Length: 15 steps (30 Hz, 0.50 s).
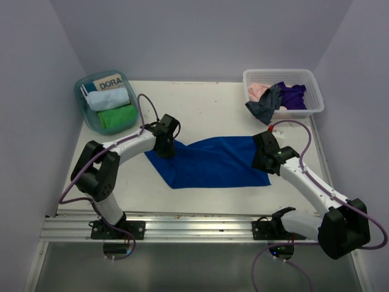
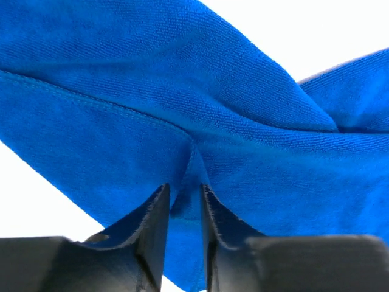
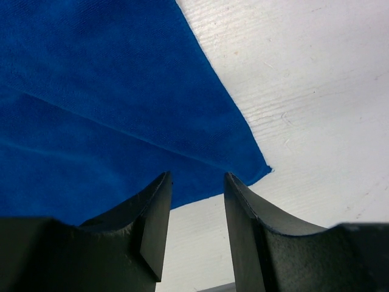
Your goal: Roll the towels
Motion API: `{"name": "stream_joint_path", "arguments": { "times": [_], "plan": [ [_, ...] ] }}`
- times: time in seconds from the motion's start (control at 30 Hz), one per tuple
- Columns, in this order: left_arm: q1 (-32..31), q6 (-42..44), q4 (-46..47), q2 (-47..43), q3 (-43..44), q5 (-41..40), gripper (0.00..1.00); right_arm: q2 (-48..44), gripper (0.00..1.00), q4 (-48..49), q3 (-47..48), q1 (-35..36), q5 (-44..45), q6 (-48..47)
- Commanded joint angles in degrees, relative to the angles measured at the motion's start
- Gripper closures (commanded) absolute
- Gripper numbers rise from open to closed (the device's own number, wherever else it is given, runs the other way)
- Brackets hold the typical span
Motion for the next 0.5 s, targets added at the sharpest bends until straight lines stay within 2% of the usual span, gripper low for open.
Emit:
{"name": "stream_joint_path", "arguments": {
  "times": [0.0, 0.03, 0.1, 0.23, 0.3, 0.4, 0.47],
  "plan": [
    [0.0, -0.3, 2.8, -0.4, -0.8, 1.2, 0.75, -0.4, 0.56, 1.0, 1.5, -0.2, 0.5, -0.1],
    [-0.1, -0.1, 2.8, -0.3, -0.9, 1.4, 0.78, -0.4, 0.56, 1.0, 1.5, -0.2, 0.7, -0.1],
    [-0.1, 0.2, 2.5, 0.4, -0.8, 1.5, 0.77, -0.4, 0.56, 0.8, 1.5, -0.2, 0.7, -0.2],
    [-0.1, 0.1, 2.3, -0.1, -1.3, 0.9, 0.63, -0.6, 0.55, 0.8, 1.5, -0.2, 0.7, -0.2],
    [0.0, 0.1, 2.4, -0.5, -1.6, 0.8, 0.62, -0.5, 0.55, 0.9, 1.5, -0.1, 0.5, -0.2],
    [-0.1, -0.3, 2.5, -1.0, -1.9, 0.4, 0.74, -0.3, 0.55, 1.0, 1.4, -0.2, 0.3, 0.0],
    [0.0, -0.5, 2.2, -1.4, -1.7, 0.0, 0.88, -0.3, 0.55, 1.0, 1.2, -0.2, 0.5, 0.0]
  ]
}}
